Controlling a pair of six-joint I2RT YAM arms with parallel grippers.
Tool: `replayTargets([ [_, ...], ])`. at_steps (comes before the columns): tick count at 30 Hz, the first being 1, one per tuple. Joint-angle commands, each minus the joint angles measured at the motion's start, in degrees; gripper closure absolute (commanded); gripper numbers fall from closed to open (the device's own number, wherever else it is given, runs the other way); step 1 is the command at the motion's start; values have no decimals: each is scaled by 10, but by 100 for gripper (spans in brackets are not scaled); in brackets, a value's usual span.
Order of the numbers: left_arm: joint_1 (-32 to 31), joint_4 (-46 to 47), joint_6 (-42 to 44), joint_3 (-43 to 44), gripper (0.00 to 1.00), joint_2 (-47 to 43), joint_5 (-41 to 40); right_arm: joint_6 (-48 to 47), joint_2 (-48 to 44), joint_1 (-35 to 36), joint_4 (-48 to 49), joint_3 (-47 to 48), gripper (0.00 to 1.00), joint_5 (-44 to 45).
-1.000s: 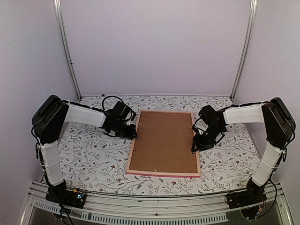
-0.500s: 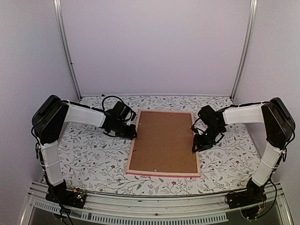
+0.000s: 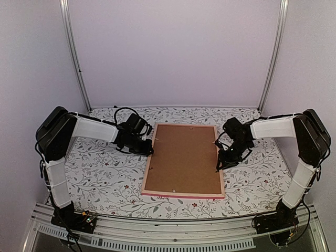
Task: Put the photo into the frame
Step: Rotate the photo frame at the center of the board.
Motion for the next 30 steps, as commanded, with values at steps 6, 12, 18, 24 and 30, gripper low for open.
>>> replayTargets([
  [6,2,-20,21,-21,80,3,20,-12,-1,-17,0,-5,68,-41],
  [12,2,-20,19,-24,80,1,19,-5,9,-23,18,-2,60,-44],
  [18,2,-20,19,-24,80,0,18,4,22,-30,47,-1,58,-51],
  [24,2,-21,18,-25,78,-2,17,9,37,-32,64,2,62,-44],
  [30,2,-23,17,-27,71,-14,10,6,65,-37,75,20,71,-18],
])
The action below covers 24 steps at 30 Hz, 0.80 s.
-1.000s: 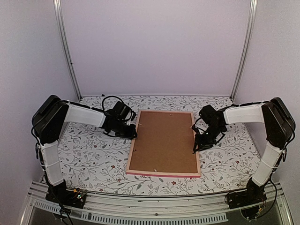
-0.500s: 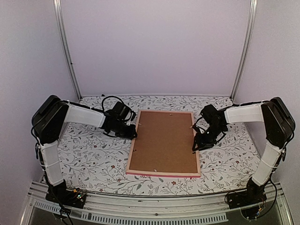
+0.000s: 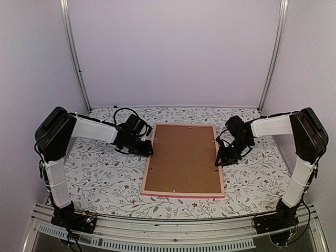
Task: Put the photo into the frame
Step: Rotate the photo frame at the center of the board.
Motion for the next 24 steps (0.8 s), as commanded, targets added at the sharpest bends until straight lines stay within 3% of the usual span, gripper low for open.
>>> replayTargets([
  [1,2,-34,12,-17,70,-12,8,-3,46,-3,35,16,72,34],
  [4,1,-35,12,-16,62,-21,4,-8,63,-6,36,28,74,46],
  [15,5,-35,11,-23,11,-65,-26,-67,96,-14,22,89,83,60],
  [21,6,-35,18,-31,6,-88,-21,-101,124,-14,2,131,81,67],
  [24,6,-17,26,-48,2,-105,0,-93,117,-15,2,134,64,70],
])
